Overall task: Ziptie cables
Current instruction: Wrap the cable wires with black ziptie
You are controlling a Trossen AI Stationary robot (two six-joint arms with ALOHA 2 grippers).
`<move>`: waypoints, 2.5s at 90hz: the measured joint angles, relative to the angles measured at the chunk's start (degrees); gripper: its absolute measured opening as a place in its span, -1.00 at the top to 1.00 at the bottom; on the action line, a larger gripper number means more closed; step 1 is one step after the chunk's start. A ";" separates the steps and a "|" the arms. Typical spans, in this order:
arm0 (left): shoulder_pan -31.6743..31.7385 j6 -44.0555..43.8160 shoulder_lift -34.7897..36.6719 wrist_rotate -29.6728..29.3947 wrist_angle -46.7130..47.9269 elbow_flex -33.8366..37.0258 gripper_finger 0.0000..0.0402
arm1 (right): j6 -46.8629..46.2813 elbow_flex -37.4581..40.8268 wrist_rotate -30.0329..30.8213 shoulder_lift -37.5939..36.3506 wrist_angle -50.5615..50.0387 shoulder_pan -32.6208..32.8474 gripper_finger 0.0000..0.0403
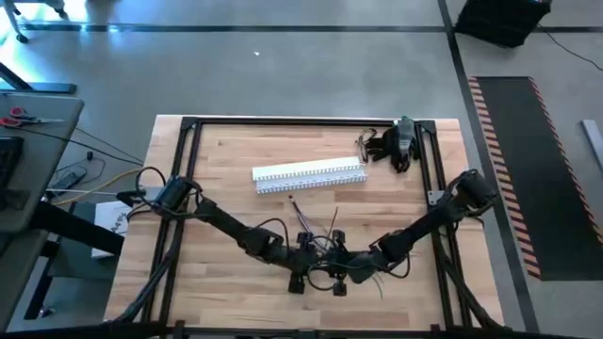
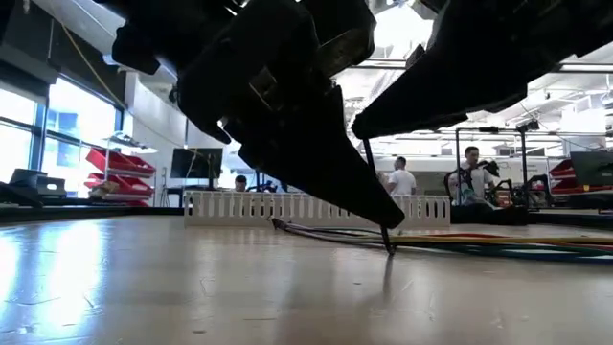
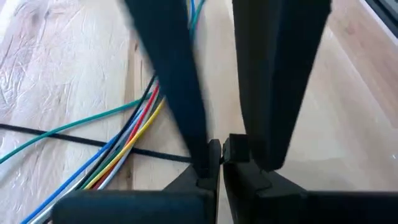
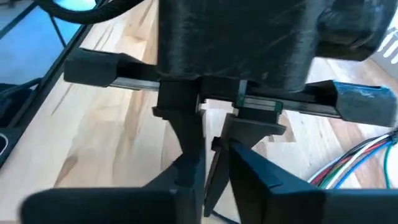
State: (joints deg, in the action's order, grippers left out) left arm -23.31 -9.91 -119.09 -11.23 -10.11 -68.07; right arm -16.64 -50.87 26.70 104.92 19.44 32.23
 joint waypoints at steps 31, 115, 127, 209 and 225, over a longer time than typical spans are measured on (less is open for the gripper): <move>-1.45 -0.52 0.00 -4.92 1.26 0.00 1.00 | -2.93 -0.02 3.72 0.02 -1.29 0.97 0.99; -6.75 1.09 0.00 -24.80 -12.20 6.27 0.87 | -7.34 -0.02 7.67 0.02 -1.25 2.82 1.00; -6.75 1.99 0.00 -23.50 -18.61 9.18 0.67 | -8.51 -0.02 8.84 0.02 -1.22 2.99 1.00; -6.71 7.08 -0.05 -24.66 -27.06 11.47 0.97 | -11.30 -0.02 15.32 0.02 3.96 4.76 1.00; -6.36 6.95 -0.07 -21.95 -27.08 11.47 1.00 | -11.43 -0.02 15.27 0.02 3.84 4.74 1.00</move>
State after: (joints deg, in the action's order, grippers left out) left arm -29.67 -2.96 -119.15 -33.18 -37.19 -56.60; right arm -28.08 -50.89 41.96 104.95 23.28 36.97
